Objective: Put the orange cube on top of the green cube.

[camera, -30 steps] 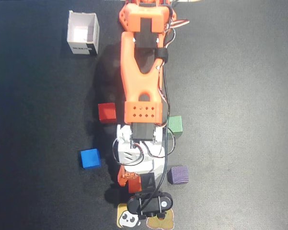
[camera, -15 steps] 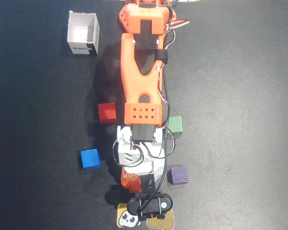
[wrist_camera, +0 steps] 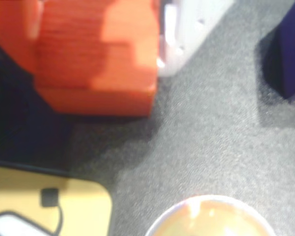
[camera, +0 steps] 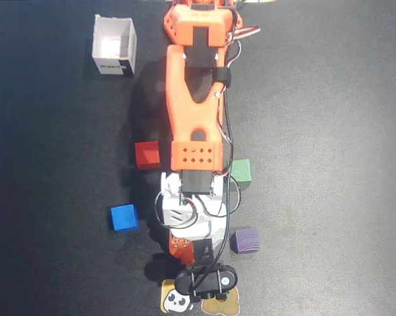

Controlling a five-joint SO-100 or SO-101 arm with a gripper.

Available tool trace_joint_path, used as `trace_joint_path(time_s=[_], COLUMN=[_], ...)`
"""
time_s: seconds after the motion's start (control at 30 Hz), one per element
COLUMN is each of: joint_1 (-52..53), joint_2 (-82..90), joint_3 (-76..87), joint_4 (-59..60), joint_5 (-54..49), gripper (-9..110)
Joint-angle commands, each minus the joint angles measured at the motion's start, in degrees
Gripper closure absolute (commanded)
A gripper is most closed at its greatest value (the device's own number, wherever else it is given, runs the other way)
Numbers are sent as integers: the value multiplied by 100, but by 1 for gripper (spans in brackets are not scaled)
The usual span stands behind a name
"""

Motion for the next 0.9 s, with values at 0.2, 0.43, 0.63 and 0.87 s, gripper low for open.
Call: trace_joint_path(time_s=[0.2,0.43,0.63,0.87], joint_1=[62,0,-299,-817], joint_2=[984,2408,3366,4324], joint_3=[193,1248,2188,3322], joint_4=[536,624,659,492], joint_5=[475,729,940,1336], gripper=[94,94,94,94])
